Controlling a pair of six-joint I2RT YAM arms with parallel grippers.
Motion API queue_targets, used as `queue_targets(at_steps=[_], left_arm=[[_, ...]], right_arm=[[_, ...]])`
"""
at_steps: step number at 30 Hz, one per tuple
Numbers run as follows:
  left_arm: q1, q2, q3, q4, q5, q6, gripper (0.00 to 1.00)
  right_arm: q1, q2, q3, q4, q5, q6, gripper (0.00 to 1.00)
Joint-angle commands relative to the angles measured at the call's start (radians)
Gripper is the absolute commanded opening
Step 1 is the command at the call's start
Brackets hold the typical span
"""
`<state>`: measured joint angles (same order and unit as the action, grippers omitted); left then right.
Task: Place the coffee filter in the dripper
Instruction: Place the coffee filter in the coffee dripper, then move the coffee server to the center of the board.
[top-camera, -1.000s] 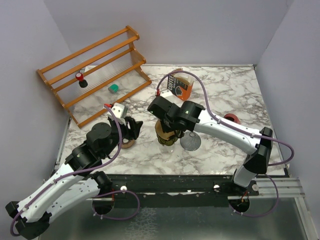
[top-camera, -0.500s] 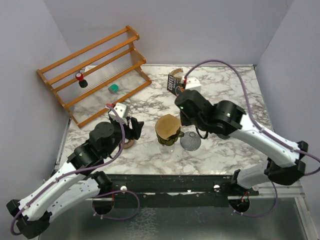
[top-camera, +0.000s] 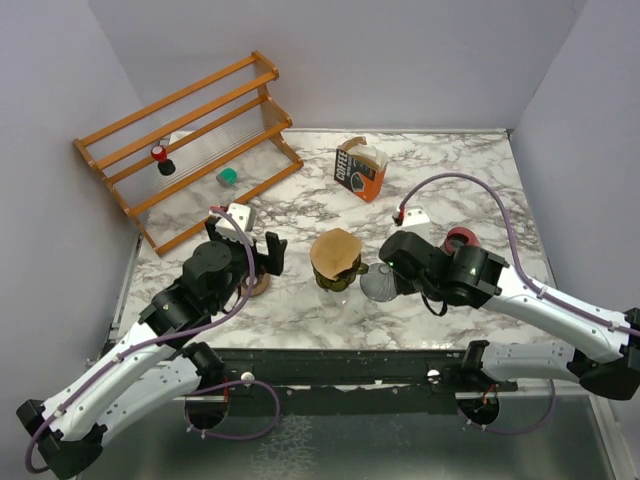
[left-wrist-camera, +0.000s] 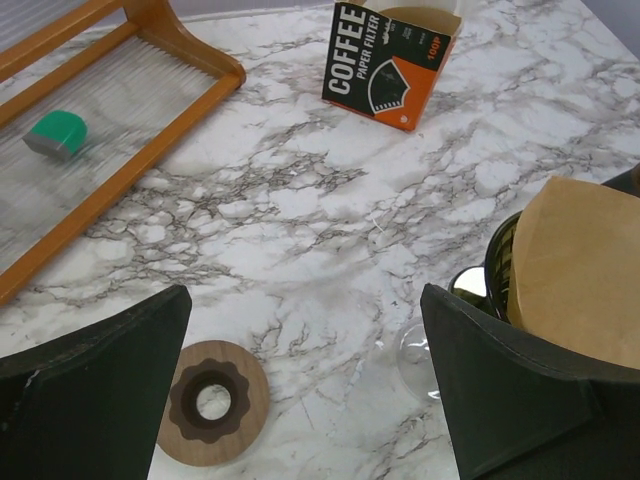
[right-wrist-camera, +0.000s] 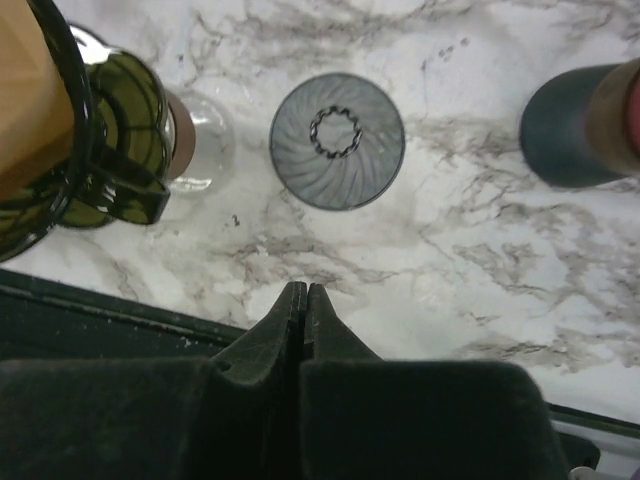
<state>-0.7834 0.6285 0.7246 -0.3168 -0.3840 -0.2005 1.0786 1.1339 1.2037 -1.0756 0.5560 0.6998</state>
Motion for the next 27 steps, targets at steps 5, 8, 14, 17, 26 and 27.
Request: queue_targets(at_steps=[5, 8, 14, 17, 26, 27], left_arm=[[0.041, -0.004, -0.019, 0.043, -0.025, 0.01, 0.99], [0.055, -0.003, -0.02, 0.051, -0.009, 0.009, 0.99], [0.068, 0.003, -0.022, 0.055, 0.016, 0.009, 0.99], [0.072, -0.002, -0.023, 0.055, 0.024, 0.006, 0.99], [0.078, -0.007, -0.024, 0.056, 0.034, 0.004, 0.99], [0.079, -0.007, -0.024, 0.057, 0.035, 0.004, 0.99]], right_arm=[[-0.061, -0.084, -0.234, 0.257, -0.358, 0.062, 0.01], [-0.1, -0.077, -0.314, 0.386, -0.492, 0.077, 0.01], [-0.187, -0.046, -0.428, 0.594, -0.691, 0.119, 0.01], [-0.222, -0.026, -0.482, 0.701, -0.763, 0.149, 0.01], [-0.252, 0.082, -0.582, 0.952, -0.834, 0.265, 0.0], [-0.254, 0.093, -0.584, 0.96, -0.83, 0.271, 0.01]])
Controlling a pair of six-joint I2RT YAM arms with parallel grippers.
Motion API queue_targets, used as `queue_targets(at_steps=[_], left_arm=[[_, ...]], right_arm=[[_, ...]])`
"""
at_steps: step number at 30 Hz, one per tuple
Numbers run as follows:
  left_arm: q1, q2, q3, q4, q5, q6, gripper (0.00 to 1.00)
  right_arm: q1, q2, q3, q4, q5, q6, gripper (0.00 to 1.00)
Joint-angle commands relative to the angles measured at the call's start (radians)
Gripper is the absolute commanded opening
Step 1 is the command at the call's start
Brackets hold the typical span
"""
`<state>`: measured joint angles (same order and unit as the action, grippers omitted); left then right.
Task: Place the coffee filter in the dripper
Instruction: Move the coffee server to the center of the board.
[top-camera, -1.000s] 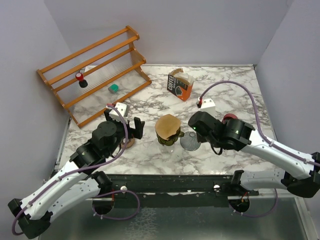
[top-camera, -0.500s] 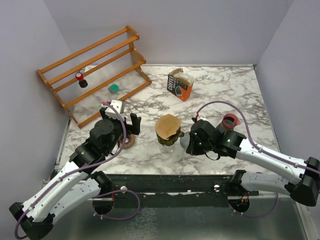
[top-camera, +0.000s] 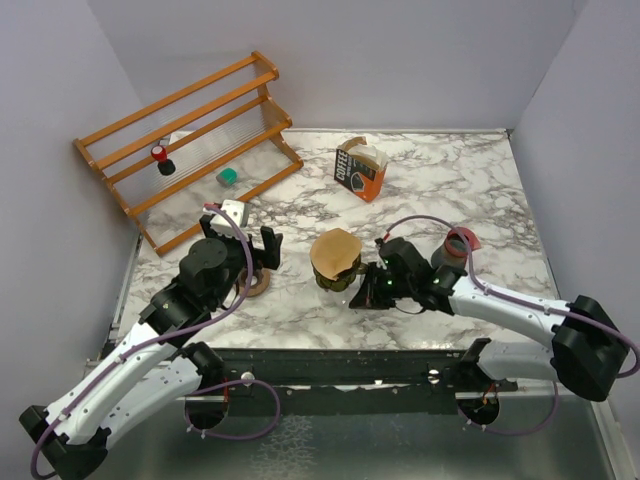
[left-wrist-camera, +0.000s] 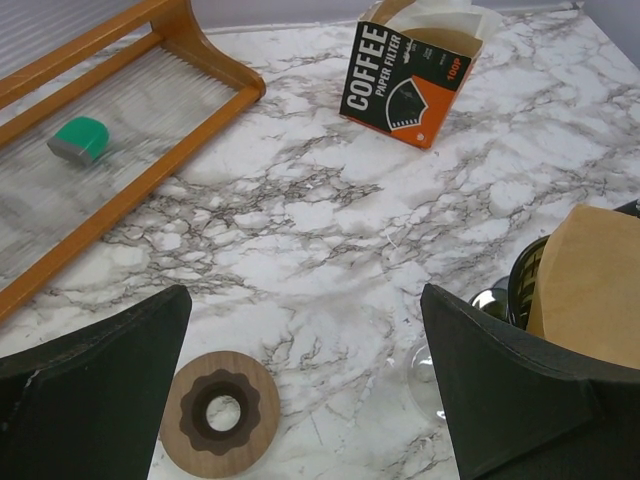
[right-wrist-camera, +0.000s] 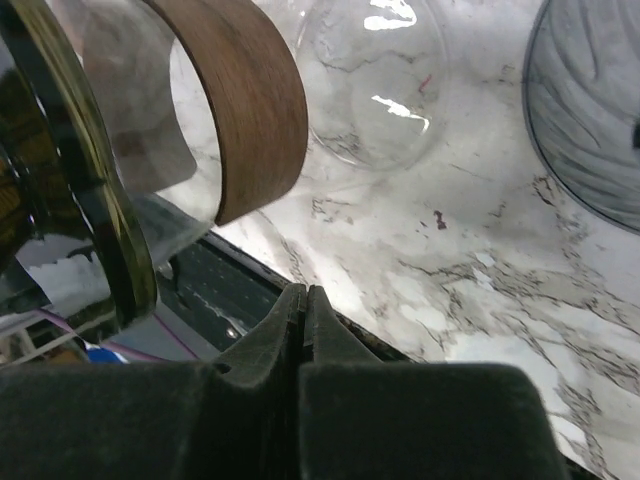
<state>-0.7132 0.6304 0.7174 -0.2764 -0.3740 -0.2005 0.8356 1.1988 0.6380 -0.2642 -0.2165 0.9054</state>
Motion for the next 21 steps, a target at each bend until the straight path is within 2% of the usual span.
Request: queue_targets(at_steps=[1, 21], left_arm=[[0.009, -0.009, -0.018, 0.017, 0.027, 0.004, 0.99], [0.018, -0.036, -0.02, 0.017, 0.043, 0.007, 0.99]], right_arm=[[-0.012, 0.038, -0.017, 0.157, -0.052, 0.072, 0.01], [-0.038, 0.224, 0.014, 0.423, -0.014, 0.127, 0.01]])
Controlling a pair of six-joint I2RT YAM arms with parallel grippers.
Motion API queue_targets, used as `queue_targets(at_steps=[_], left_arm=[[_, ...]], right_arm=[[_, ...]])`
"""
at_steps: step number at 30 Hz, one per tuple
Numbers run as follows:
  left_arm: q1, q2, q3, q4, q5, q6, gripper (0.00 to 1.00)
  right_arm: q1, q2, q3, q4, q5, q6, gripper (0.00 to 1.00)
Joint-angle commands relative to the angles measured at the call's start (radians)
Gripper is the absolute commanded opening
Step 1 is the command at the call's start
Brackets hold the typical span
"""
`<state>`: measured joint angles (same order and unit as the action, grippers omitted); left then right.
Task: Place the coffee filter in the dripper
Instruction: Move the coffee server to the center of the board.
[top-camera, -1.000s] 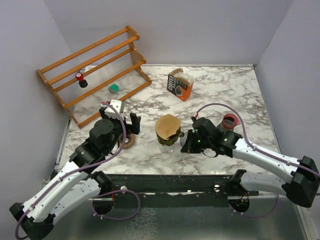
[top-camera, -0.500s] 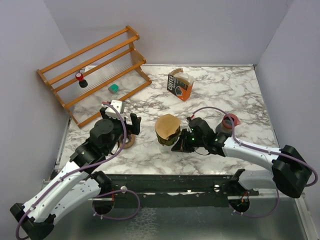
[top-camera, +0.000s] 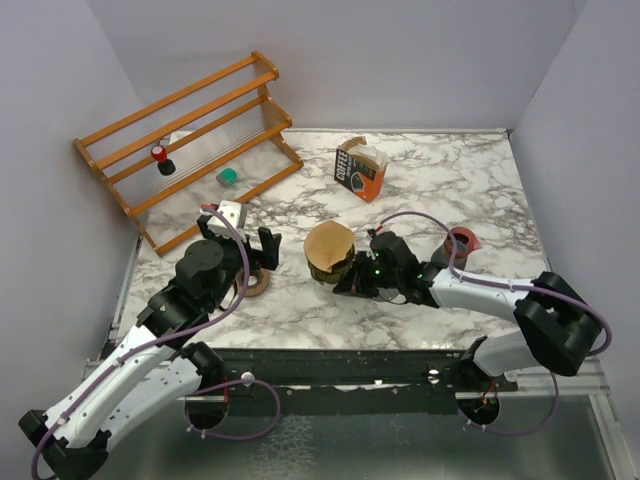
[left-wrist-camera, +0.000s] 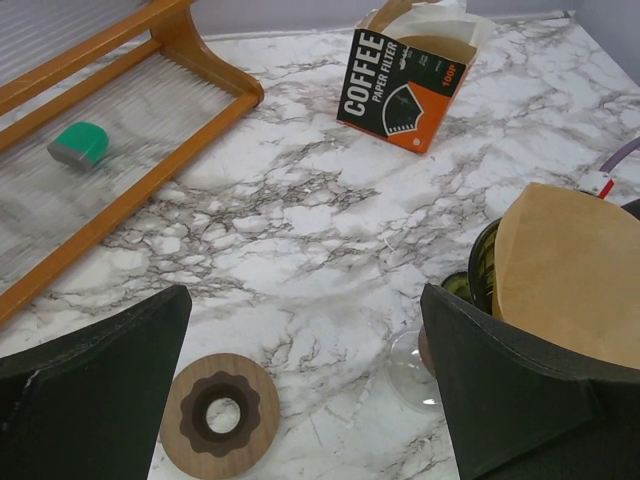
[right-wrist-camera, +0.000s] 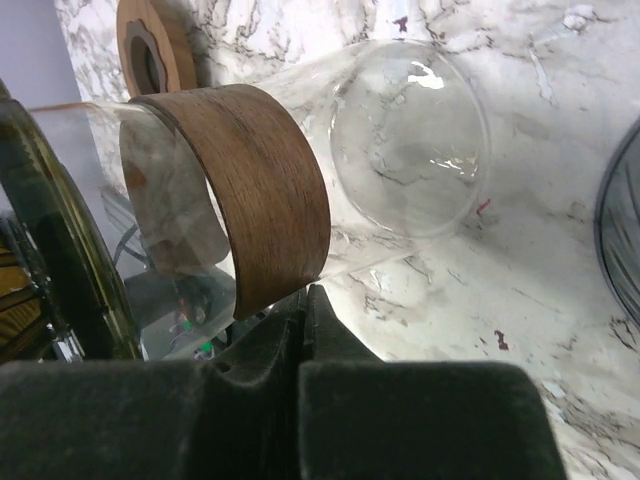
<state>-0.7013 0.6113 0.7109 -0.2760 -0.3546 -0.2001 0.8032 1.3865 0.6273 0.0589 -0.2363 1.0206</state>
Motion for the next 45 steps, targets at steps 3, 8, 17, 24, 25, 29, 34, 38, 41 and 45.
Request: queue_targets(at_steps=[3, 8, 17, 24, 25, 29, 34, 38, 41, 45], left_arm=[[0.007, -0.019, -0.014, 0.017, 0.023, 0.008, 0.99], [0.009, -0.026, -0.014, 0.015, 0.007, 0.013, 0.99], [0.015, -0.057, -0.016, 0.012, -0.004, 0.008, 0.99], [0.017, -0.061, -0.016, 0.012, -0.007, 0.007, 0.99], [0.017, -0.061, -0.016, 0.012, -0.009, 0.007, 0.99], [0.02, -0.061, -0.015, 0.011, -0.015, 0.007, 0.99], [0.023, -0.064, -0.015, 0.008, -0.025, 0.008, 0.99], [0.022, -0.062, -0.015, 0.004, -0.023, 0.01, 0.99], [0.023, -0.055, -0.012, -0.002, -0.027, 0.01, 0.99], [0.023, -0.066, -0.014, -0.005, -0.042, 0.007, 0.99]], right_arm=[[-0.006, 0.076, 0.053, 0.125, 0.008, 0.01, 0.01], [-0.006, 0.169, 0.127, 0.141, 0.03, -0.02, 0.01], [-0.05, 0.342, 0.265, 0.2, 0.005, -0.065, 0.01], [-0.096, 0.465, 0.378, 0.256, -0.042, -0.076, 0.0], [-0.099, 0.484, 0.4, 0.262, -0.053, -0.076, 0.0], [-0.106, 0.564, 0.513, 0.253, -0.07, -0.087, 0.01], [-0.108, 0.674, 0.644, 0.252, -0.077, -0.1, 0.0], [-0.109, 0.739, 0.724, 0.243, -0.057, -0.109, 0.01], [-0.113, 0.747, 0.735, 0.23, -0.067, -0.114, 0.0], [-0.113, 0.685, 0.678, 0.228, -0.061, -0.131, 0.0]])
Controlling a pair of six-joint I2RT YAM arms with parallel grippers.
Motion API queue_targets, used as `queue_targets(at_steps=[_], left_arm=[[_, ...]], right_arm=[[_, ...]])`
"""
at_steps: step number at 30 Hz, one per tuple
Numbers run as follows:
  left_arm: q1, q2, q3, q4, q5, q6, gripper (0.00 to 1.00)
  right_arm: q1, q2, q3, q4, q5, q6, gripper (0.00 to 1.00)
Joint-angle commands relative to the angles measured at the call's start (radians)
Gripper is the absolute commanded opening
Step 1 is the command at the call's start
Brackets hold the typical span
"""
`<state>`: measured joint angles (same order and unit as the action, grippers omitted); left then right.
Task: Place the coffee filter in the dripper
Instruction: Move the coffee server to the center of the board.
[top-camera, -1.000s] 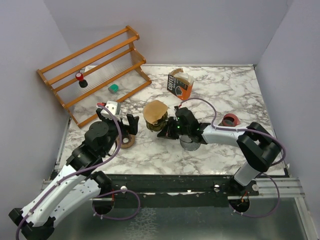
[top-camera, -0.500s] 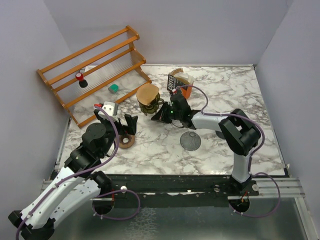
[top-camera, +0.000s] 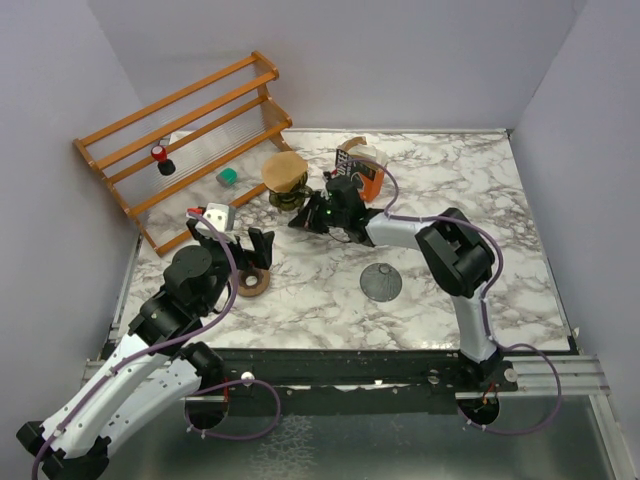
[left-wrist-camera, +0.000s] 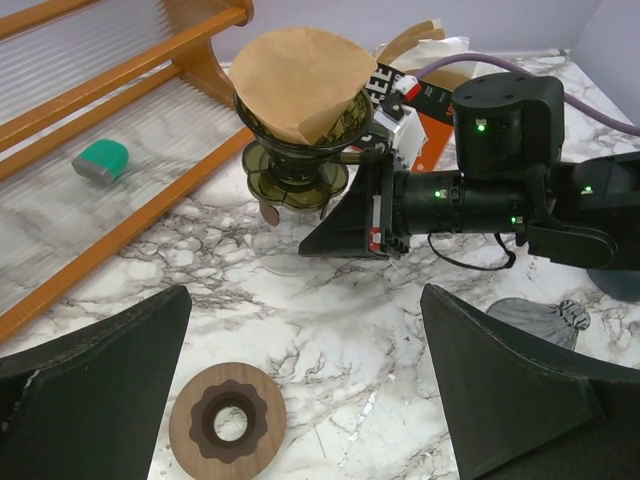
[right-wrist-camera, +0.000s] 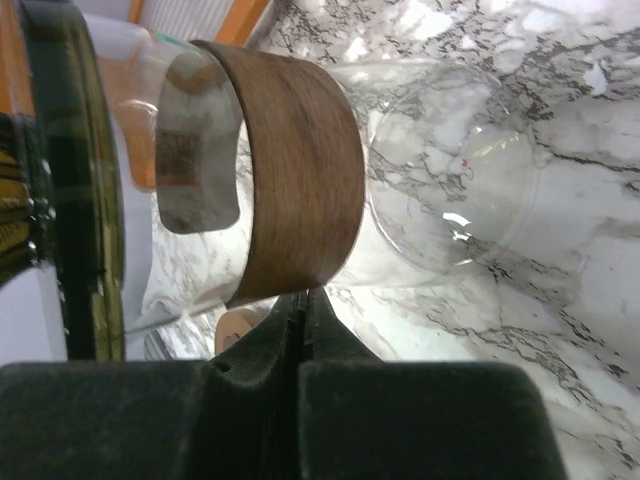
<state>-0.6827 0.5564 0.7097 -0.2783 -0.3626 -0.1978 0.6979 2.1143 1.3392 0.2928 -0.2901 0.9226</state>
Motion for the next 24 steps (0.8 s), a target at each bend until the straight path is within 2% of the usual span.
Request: queue_targets(at_steps=[1, 8, 12, 14, 19, 22, 24], left_arm=[[0.003, -0.015, -0.014, -0.002, -0.036, 0.003, 0.99], [0.004, -0.024, -0.013, -0.002, -0.028, -0.001, 0.99], [0.003, -0.027, -0.012, -0.001, -0.021, -0.004, 0.99], [0.005, -0.029, -0.013, 0.0, -0.019, -0.006, 0.99], [0.006, -0.03, -0.012, 0.002, -0.009, -0.008, 0.99], [0.005, -0.027, -0.014, 0.006, 0.005, -0.007, 0.99], [0.006, -0.022, -0.015, 0.008, 0.019, -0.006, 0.99]], right_arm=[[-0.008, -0.063, -0.048, -0.018, -0.008, -0.043, 0.0], [-0.009, -0.288, -0.191, -0.144, 0.037, -0.133, 0.01], [-0.009, -0.449, -0.249, -0.297, 0.105, -0.208, 0.1], [-0.009, -0.533, -0.265, -0.4, 0.164, -0.253, 0.19], [-0.009, -0.781, -0.332, -0.561, 0.374, -0.338, 0.29], [-0.009, -0.905, -0.311, -0.708, 0.51, -0.392, 0.36], [-0.009, -0.967, -0.286, -0.785, 0.588, -0.436, 0.37]])
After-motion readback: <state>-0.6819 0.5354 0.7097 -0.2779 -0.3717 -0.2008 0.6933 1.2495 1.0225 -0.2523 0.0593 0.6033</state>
